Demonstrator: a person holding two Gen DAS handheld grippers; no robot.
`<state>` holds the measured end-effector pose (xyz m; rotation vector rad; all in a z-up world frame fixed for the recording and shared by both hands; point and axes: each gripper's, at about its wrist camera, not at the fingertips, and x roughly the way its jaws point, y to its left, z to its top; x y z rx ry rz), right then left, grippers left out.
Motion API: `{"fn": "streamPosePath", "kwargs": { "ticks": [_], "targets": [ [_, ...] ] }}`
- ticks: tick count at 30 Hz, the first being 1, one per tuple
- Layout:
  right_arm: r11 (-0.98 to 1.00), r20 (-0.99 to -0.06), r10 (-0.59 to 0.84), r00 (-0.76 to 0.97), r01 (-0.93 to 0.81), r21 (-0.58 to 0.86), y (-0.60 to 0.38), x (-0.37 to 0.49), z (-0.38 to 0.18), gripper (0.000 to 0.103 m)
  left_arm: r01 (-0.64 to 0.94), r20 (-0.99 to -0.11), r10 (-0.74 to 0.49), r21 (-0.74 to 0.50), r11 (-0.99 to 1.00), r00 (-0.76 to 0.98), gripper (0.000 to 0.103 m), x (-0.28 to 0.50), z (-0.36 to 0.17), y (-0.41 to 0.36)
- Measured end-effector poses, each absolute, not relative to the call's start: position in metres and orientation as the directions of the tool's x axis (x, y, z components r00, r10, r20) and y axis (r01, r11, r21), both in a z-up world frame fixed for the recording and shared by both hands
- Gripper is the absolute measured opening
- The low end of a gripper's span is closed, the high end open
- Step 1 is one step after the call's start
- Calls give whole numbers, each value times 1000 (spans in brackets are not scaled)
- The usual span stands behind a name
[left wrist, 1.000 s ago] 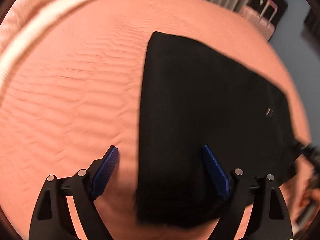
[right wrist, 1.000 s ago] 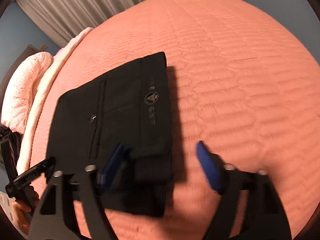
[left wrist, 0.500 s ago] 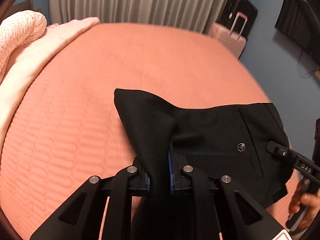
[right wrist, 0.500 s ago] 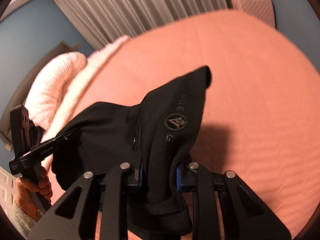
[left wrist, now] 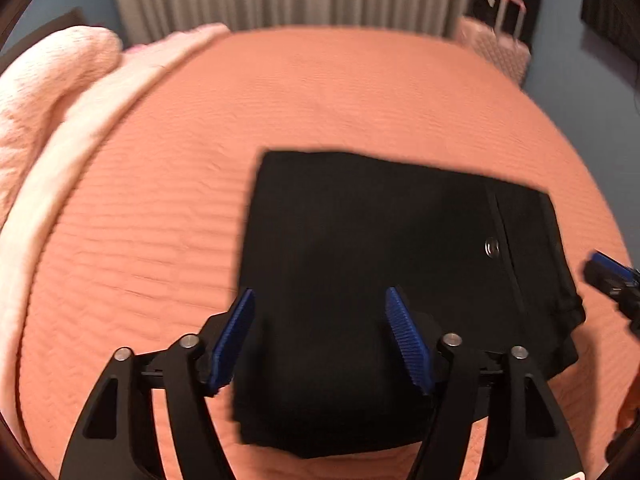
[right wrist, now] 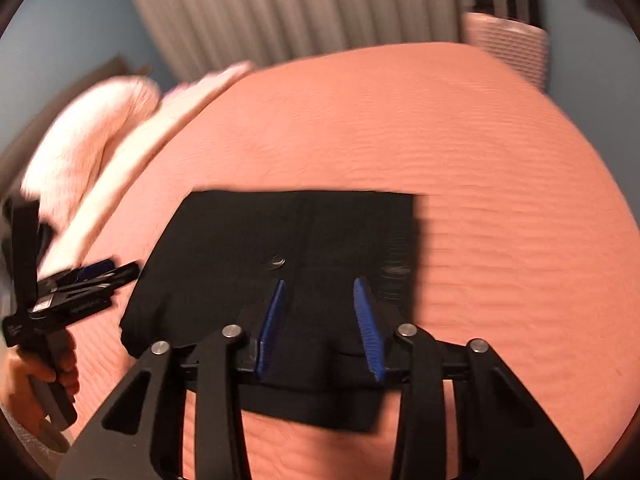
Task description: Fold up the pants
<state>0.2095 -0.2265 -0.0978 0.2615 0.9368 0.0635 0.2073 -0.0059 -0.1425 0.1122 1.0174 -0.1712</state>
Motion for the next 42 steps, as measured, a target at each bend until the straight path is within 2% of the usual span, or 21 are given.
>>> {"fn": "streamPosePath", "kwargs": {
  "ticks": [1,2,3,4,6,8,10,11,12,13,14,15,19,31,42],
  "targets": [
    [981,-847,127,517,63,185,-221,217,-130,25,197,-884,-23,79,977,466,73,214,-169,-17],
    [980,-864,123,488,75,182,-223,217,-156,25,198,-882,-10,94,976,472,75,214,-185,-22],
    [964,-825,168,540,87,253,-233,208,-164,22,201,-850,-21,100,974,527,76,208,-187,-20],
    [954,-816,170,552,117,278,-241,201,-156,15,201,-853,8,132,971,522,75,205,-181,-21],
    [957,-837,121,534,163,242,-248,194,-133,18,159,-845,69,179,971,531,69,198,-154,-19],
    [954,-815,74,575,198,226,-250,179,-91,21,160,-801,16,138,977,599,72,183,-120,-16],
    [947,-773,90,628,188,262,-246,168,-48,21,157,-773,-7,119,980,634,75,167,-81,-18],
    [943,-750,94,654,184,278,-243,160,-28,25,149,-766,-14,108,983,642,78,161,-69,-18],
    [942,-728,94,680,176,286,-235,153,-6,33,138,-754,-27,85,987,656,84,150,-54,-19],
    [946,-720,81,690,176,274,-230,148,8,63,132,-747,-39,66,989,664,86,142,-43,-19],
    [952,-711,54,701,179,249,-220,148,20,88,127,-743,-45,55,990,668,86,134,-33,-22],
    [962,-689,10,725,181,204,-208,139,37,94,115,-737,-38,54,992,675,86,126,-23,-23],
    [979,-655,-77,752,182,93,-177,121,59,95,84,-727,5,86,993,687,86,95,-6,-28],
    [968,-675,-64,735,211,138,-161,94,59,98,124,-747,-60,30,992,662,86,55,2,-14],
    [969,-680,-53,731,201,140,-149,90,51,98,107,-742,-21,69,992,670,86,49,-1,-3]
  ]
}}
